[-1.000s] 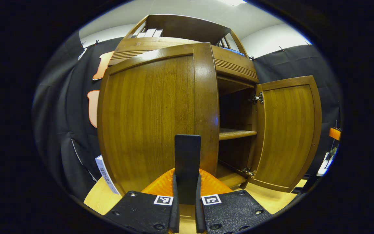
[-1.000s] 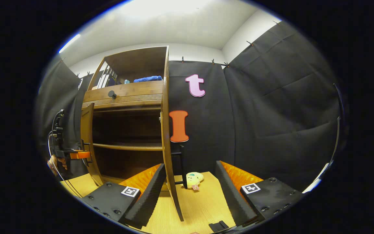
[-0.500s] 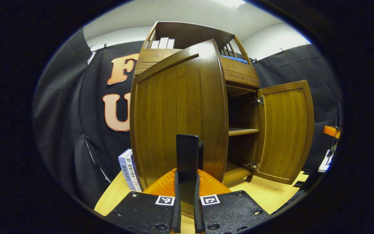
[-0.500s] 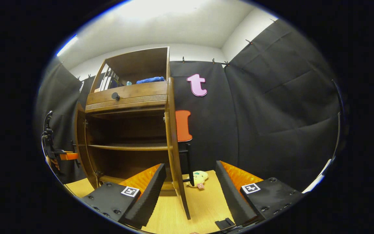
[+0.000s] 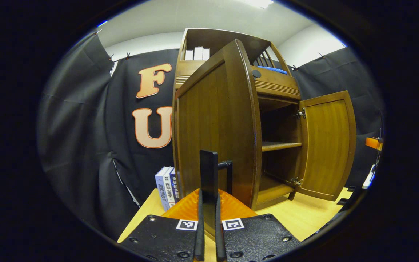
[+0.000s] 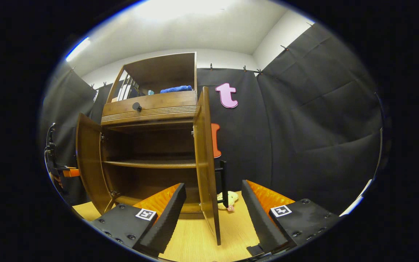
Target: Open the right door of the double-door shoe cabinet with the right hand, and open the left door with the left hand.
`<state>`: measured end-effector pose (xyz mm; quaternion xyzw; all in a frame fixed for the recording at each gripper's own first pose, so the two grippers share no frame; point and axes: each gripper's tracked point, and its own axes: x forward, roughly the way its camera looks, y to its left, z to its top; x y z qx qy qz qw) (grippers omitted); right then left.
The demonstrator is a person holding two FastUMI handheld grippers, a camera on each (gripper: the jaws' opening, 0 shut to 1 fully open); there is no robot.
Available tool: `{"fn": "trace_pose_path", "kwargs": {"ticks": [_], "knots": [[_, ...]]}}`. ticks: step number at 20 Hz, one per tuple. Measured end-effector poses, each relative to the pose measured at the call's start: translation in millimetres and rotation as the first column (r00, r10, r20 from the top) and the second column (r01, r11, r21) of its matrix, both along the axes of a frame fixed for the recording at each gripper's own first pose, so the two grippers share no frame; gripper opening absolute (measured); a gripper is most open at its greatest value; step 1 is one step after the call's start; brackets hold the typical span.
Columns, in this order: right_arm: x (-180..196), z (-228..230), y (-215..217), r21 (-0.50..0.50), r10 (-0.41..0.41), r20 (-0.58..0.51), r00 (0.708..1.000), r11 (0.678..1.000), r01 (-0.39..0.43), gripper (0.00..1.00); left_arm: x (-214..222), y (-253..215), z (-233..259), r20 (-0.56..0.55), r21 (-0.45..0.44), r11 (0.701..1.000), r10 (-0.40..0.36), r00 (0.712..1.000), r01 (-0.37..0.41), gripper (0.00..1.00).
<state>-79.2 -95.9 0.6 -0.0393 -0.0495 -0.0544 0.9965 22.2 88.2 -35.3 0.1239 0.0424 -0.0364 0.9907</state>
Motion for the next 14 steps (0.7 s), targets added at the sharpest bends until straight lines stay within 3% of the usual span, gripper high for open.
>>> {"fn": "trace_pose_path", "kwargs": {"ticks": [2, 3, 4, 7, 8, 9, 10, 11, 14], "knots": [[3, -3, 7, -0.003, 0.010, -0.006, 1.000, 1.000, -0.010, 0.99, -4, 13, 3, 0.009, 0.014, 1.000, 0.026, 1.000, -0.026, 0.10], [4, -5, 13, -0.005, 0.018, -0.011, 1.000, 1.000, -0.018, 0.91, -5, 21, 4, 0.013, 0.017, 0.999, 0.040, 0.999, -0.040, 0.11], [4, -6, 17, -0.006, 0.025, -0.014, 1.000, 1.000, -0.025, 0.99, -7, 29, 4, 0.016, 0.013, 0.998, 0.054, 0.998, -0.054, 0.10], [8, -6, 25, -0.011, 0.035, -0.017, 0.999, 0.999, -0.035, 0.99, -14, 39, 14, 0.023, 0.003, 0.998, 0.061, 0.998, -0.061, 0.08], [9, -6, 29, -0.010, 0.038, -0.017, 0.999, 0.999, -0.038, 0.91, -17, 42, 19, 0.035, 0.013, 0.998, 0.061, 0.998, -0.062, 0.07], [11, -6, 32, -0.008, 0.044, -0.017, 0.999, 0.999, -0.044, 0.99, -20, 46, 23, 0.047, 0.029, 0.997, 0.068, 0.997, -0.069, 0.07], [11, -6, 36, -0.006, 0.050, -0.017, 0.999, 0.999, -0.050, 0.91, -22, 53, 26, 0.059, 0.042, 0.996, 0.079, 0.995, -0.082, 0.07], [12, -7, 41, -0.006, 0.056, -0.019, 0.998, 0.998, -0.056, 0.91, -25, 59, 27, 0.065, 0.049, 0.994, 0.091, 0.994, -0.094, 0.08], [14, -10, 51, -0.008, 0.072, -0.029, 0.997, 0.997, -0.072, 0.91, -30, 64, 25, 0.053, 0.004, 0.996, 0.088, 0.995, -0.088, 0.07]]}}
